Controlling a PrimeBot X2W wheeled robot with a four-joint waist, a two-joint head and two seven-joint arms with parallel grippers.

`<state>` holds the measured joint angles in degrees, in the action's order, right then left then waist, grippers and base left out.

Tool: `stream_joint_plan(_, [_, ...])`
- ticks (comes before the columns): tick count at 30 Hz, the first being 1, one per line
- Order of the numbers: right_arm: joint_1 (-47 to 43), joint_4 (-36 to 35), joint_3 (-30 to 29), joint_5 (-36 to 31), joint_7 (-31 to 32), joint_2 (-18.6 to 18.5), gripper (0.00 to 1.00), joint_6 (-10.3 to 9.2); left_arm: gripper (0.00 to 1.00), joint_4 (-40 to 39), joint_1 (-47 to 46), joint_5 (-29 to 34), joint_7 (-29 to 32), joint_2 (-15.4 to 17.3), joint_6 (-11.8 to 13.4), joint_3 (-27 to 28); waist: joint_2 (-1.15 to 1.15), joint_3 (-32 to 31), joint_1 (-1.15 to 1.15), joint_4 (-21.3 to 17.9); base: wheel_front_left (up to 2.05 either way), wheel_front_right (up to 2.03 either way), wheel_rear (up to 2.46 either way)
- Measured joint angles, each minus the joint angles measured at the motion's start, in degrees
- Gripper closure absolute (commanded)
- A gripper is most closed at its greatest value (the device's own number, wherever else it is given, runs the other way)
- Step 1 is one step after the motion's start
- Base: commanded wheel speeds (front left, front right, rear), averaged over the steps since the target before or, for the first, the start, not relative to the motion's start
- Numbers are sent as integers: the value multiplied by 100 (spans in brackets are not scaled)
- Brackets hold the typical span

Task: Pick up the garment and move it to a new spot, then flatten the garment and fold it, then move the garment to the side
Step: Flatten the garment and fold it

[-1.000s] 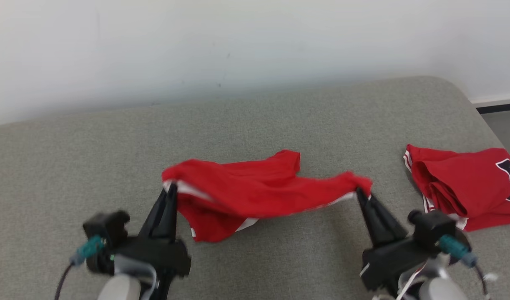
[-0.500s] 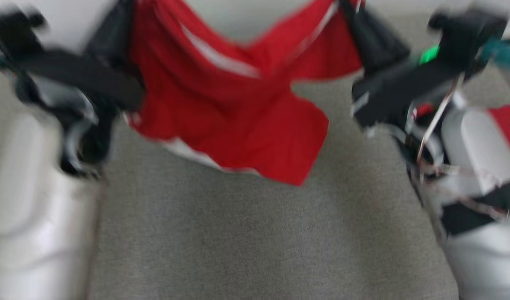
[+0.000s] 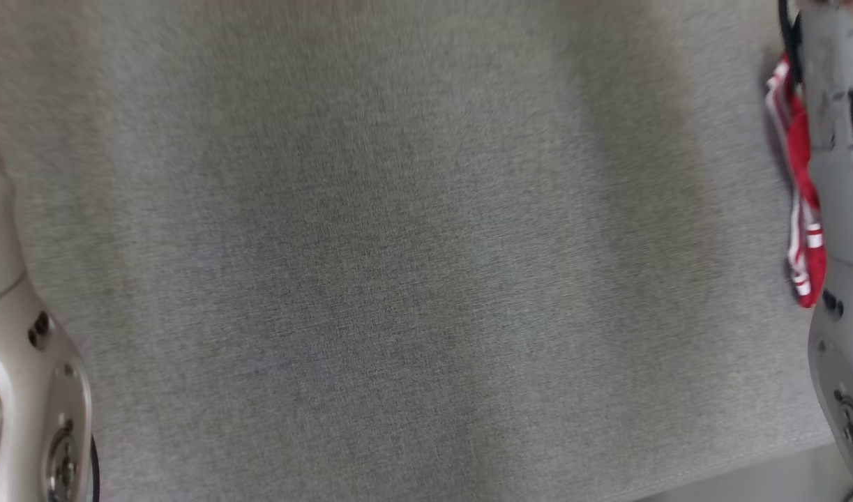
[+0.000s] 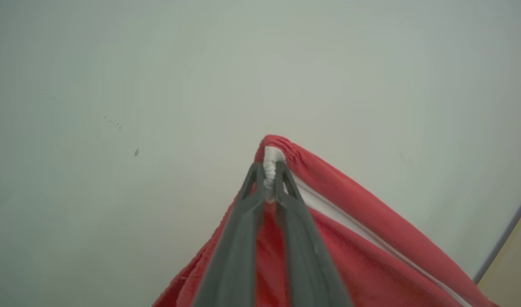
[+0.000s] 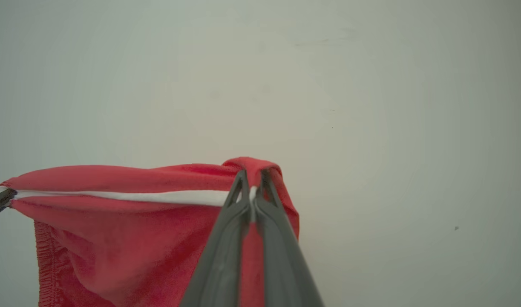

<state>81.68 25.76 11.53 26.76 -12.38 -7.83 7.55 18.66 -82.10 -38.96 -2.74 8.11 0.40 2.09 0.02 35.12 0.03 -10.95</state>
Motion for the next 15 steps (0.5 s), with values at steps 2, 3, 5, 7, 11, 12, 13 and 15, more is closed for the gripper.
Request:
stream_joint_plan(2, [136,242,-76,-8,-114,36,100,1,100,102,-87,-41,-170,4,-103,44,0,181,0,-7,0,0,0])
stream_joint_plan(3, [165,363,-81,-10,-149,73,100,0,100,158,-72,-21,-231,30,-178,14,0,255,-1,-5,0,0,0])
stream_joint_plan(5, [122,615,31,-70,-189,124,100,0,100,322,79,-13,-386,42,-283,14,0,359,0,16,0,0,0])
stream_joint_plan(7, [-47,832,271,-114,-210,145,100,0,100,485,431,-13,-546,42,-398,3,0,394,0,70,0,0,0])
stream_joint_plan(11, [-384,1002,636,-54,-233,138,100,0,100,627,1038,-55,-669,21,-569,-80,-1,345,-2,130,0,0,0])
stream_joint_plan(12, [-506,992,732,14,-236,116,100,1,100,634,1255,-82,-688,15,-611,-133,0,306,-2,146,0,0,0])
stream_joint_plan(13, [-644,955,853,66,-236,69,100,0,100,621,1497,-99,-717,9,-658,-193,-1,255,-2,163,0,0,0])
stream_joint_plan(15, [-997,828,999,147,-253,-65,100,0,100,577,2030,-281,-758,-29,-705,-271,-1,127,-3,195,0,0,0])
